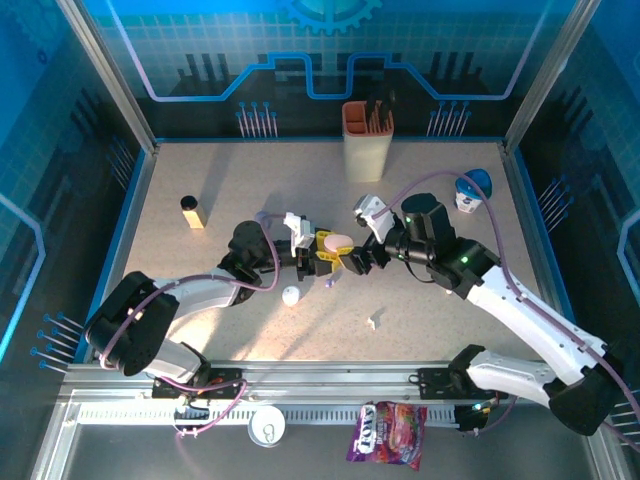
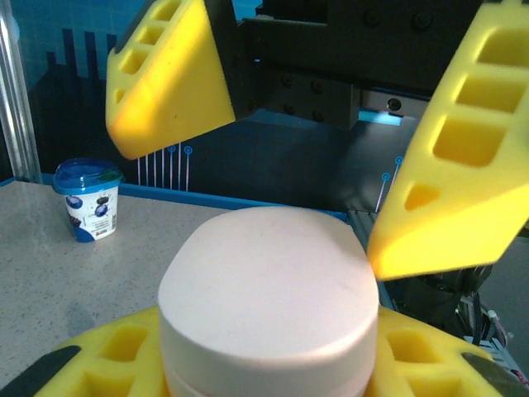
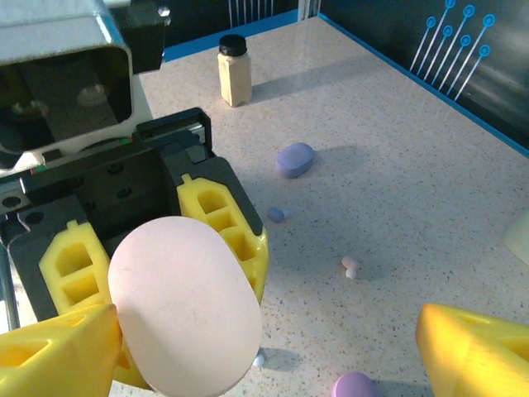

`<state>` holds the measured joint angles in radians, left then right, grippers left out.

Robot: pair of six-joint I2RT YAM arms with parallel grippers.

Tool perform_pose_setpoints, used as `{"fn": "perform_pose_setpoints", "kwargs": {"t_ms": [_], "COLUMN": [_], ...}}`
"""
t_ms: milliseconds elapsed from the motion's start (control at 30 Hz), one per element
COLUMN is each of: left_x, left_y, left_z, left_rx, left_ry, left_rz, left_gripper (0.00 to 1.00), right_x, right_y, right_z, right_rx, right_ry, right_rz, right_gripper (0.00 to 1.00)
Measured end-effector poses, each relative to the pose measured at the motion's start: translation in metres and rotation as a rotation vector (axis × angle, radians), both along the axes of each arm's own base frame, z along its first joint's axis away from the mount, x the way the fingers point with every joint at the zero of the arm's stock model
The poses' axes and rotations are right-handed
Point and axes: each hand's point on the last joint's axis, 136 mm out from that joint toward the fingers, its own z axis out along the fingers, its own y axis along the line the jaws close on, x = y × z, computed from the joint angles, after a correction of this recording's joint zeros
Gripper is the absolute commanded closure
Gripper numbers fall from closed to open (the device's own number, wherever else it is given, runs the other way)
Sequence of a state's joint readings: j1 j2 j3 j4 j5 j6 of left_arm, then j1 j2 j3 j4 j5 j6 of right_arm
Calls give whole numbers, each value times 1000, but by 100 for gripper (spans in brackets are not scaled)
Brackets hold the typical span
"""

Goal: Insert wireless bluetooth earbuds into charging case

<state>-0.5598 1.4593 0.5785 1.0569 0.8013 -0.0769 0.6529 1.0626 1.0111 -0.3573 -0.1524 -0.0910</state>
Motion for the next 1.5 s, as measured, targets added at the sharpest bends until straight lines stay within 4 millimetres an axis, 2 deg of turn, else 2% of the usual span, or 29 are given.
{"fn": "perform_pose_setpoints", "kwargs": {"t_ms": [200,300,500,733,933,1000,1100,1233,1433,1500], "left_x": [-2,-5,-7,-2,1,3,7,14,30,36], "left_y": [2,4,5,9,11,13,14,18,22,23], "left_z": [-6,0,3,7,7,6,5,3,0,1], "left_rx": [18,14,14,2,1,3,7,13,36,47], "left_ry": [19,-2,-19,-33,-31,-29,-27,-42,-58,-61], "left_rz": [1,1,3,18,30,35,53,85,144,169], "left_gripper": [75,74,74,75,76,76,76,76,76,76], "right_x": [23,31,27,21,18,21,36,61,74,81], "right_y": [-17,-25,-24,-37,-37,-38,-45,-61,-84,-94], "right_z": [16,17,26,36,35,30,18,-12,-70,-81], "right_rx": [106,141,214,313,318,314,318,311,287,299], "right_ry": [4,18,28,45,55,68,121,222,373,421], "right_rz": [-122,-171,-156,-184,-166,-175,-240,-375,-540,-600], "right_gripper": [11,11,11,11,11,14,17,19,18,18]}}
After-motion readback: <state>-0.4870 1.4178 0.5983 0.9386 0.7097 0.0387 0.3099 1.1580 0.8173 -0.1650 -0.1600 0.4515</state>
